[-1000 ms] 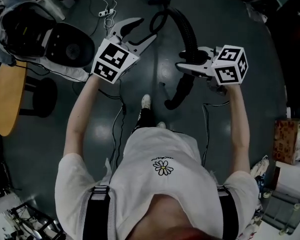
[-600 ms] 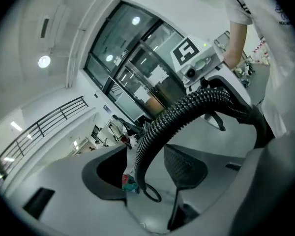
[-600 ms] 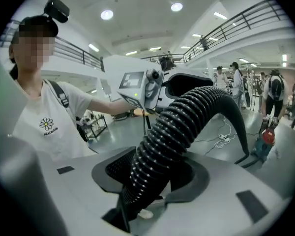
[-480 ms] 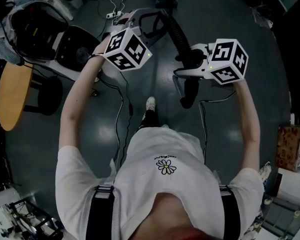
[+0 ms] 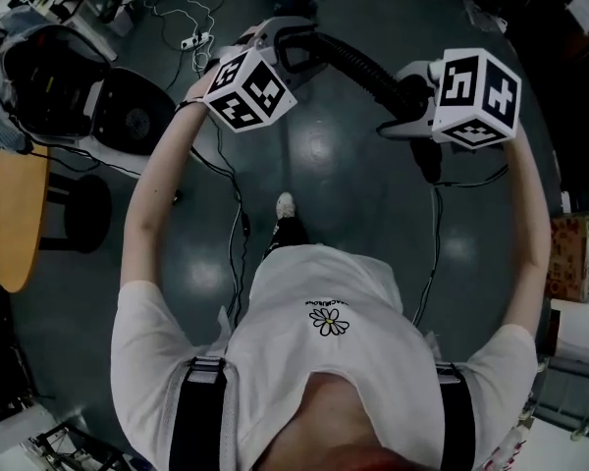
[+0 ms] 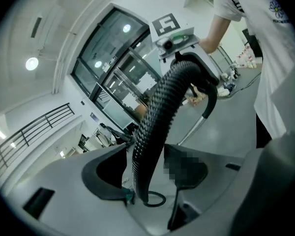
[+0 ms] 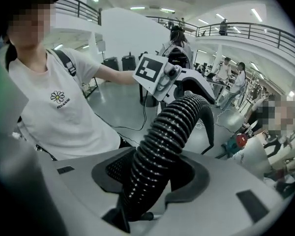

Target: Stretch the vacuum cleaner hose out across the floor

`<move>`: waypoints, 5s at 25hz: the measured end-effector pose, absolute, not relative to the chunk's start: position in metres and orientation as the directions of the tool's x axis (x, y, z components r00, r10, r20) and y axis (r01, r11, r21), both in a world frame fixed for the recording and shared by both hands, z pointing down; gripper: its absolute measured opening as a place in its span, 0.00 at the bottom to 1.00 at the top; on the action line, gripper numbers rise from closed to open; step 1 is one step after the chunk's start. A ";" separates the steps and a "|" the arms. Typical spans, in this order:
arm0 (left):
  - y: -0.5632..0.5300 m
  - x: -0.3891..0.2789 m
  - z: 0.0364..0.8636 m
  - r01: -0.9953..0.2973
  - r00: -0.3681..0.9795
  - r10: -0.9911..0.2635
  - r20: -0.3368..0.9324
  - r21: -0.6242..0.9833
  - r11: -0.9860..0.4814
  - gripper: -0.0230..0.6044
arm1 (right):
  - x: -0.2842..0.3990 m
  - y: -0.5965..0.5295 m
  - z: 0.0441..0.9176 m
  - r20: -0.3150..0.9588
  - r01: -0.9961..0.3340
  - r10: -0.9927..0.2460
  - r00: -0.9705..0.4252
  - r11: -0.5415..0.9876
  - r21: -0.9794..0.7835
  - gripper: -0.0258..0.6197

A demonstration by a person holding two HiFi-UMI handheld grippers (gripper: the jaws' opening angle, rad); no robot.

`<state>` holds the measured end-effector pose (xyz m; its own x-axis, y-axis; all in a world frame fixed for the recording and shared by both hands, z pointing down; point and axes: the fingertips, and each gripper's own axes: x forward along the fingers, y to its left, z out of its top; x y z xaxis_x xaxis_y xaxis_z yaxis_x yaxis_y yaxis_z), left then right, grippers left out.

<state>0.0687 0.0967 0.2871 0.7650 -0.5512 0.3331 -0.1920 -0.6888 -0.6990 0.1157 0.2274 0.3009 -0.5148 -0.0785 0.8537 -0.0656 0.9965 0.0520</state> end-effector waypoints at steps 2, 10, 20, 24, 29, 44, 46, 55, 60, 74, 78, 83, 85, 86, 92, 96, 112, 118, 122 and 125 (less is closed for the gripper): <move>0.087 0.067 0.296 -0.161 0.731 -0.581 0.357 -0.738 -0.655 0.39 | 0.121 0.235 0.298 0.861 -0.056 -0.073 -0.504 0.997 0.052 0.32; 0.093 0.107 0.334 -0.007 0.709 -0.497 0.500 -0.699 -0.715 0.38 | 0.114 0.270 0.301 0.847 -0.010 0.042 -0.529 0.998 -0.055 0.33; 0.173 0.060 0.399 0.132 0.533 -0.135 0.835 -0.240 -0.962 0.35 | 0.170 0.216 0.352 0.923 0.135 -0.354 -0.149 0.918 0.374 0.33; 0.263 0.060 0.403 0.187 0.592 0.149 0.792 0.045 -0.981 0.33 | 0.159 0.179 0.326 0.754 0.188 -0.609 -0.245 0.734 0.653 0.33; 0.376 0.119 0.333 0.329 0.831 0.445 0.335 0.350 -0.877 0.33 | 0.101 0.174 0.263 0.396 0.051 -0.734 -0.552 0.444 0.895 0.33; 0.387 0.127 0.305 0.305 0.945 0.325 -0.031 0.442 -0.844 0.33 | 0.109 0.186 0.262 0.091 -0.528 -0.780 -0.619 0.499 0.687 0.33; 0.387 0.125 0.312 0.293 0.946 0.324 -0.012 0.458 -0.839 0.33 | 0.106 0.187 0.276 0.129 -0.507 -0.769 -0.626 0.527 0.682 0.33; 0.382 0.108 0.287 0.387 0.922 0.315 -0.225 0.565 -0.729 0.33 | 0.095 0.187 0.304 0.121 -0.538 -0.605 -0.787 0.770 0.344 0.33; 0.381 0.111 0.295 0.367 0.928 0.338 -0.154 0.518 -0.773 0.33 | 0.080 0.181 0.315 0.107 -0.474 -0.498 -0.860 0.859 0.194 0.33; 0.432 0.098 0.304 0.399 0.916 0.361 -0.176 0.501 -0.768 0.33 | 0.063 0.200 0.542 0.329 -0.347 -0.258 -0.909 0.903 -0.251 0.33; 0.429 0.104 0.298 0.392 0.915 0.385 -0.123 0.503 -0.770 0.33 | 0.035 0.181 0.611 0.471 -0.332 -0.168 -0.866 0.897 -0.292 0.33; 0.371 0.097 0.293 0.354 0.926 0.365 -0.094 0.549 -0.757 0.33 | 0.023 0.104 0.660 0.535 -0.381 -0.162 -0.829 0.864 -0.329 0.41; 0.359 0.090 0.298 0.341 0.931 0.353 -0.094 0.565 -0.751 0.33 | 0.010 0.099 0.679 0.566 -0.336 -0.089 -0.820 0.875 -0.349 0.41; 0.356 0.088 0.301 0.334 0.934 0.345 -0.093 0.573 -0.749 0.33 | 0.006 0.103 0.690 0.581 -0.315 -0.052 -0.812 0.877 -0.362 0.41; 0.354 0.091 0.306 0.295 0.946 0.318 -0.061 0.570 -0.767 0.33 | 0.020 0.130 0.763 0.741 -0.288 0.065 -0.668 0.895 -0.339 0.41; 0.323 0.084 0.321 0.197 0.971 0.238 -0.015 0.609 -0.768 0.33 | 0.006 0.093 0.759 0.685 -0.378 -0.035 -0.727 0.854 -0.358 0.27; 0.200 0.048 0.254 0.081 0.996 0.057 -0.064 0.501 -0.862 0.33 | 0.130 -0.176 0.396 0.307 -0.607 -0.769 -0.561 0.634 0.480 0.27; 0.130 0.035 0.190 0.103 0.967 -0.062 -0.247 0.602 -0.792 0.33 | 0.141 -0.148 0.309 0.170 -0.504 -0.828 -0.535 0.474 0.722 0.27; 0.132 0.032 0.211 -0.025 0.982 -0.140 -0.128 0.641 -0.767 0.33 | 0.111 -0.075 0.265 0.018 -0.476 -0.801 -0.598 0.374 0.796 0.27; 0.147 0.050 0.222 -0.002 0.992 -0.086 -0.095 0.662 -0.749 0.33 | 0.087 -0.041 0.233 -0.010 -0.401 -0.775 -0.632 0.316 0.860 0.27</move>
<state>0.0502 0.1469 0.2222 0.9917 -0.0863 -0.0955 -0.0015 -0.7495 0.6620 0.0868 -0.0407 0.2326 -0.6316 -0.7752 -0.0100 -0.4009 0.3156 0.8600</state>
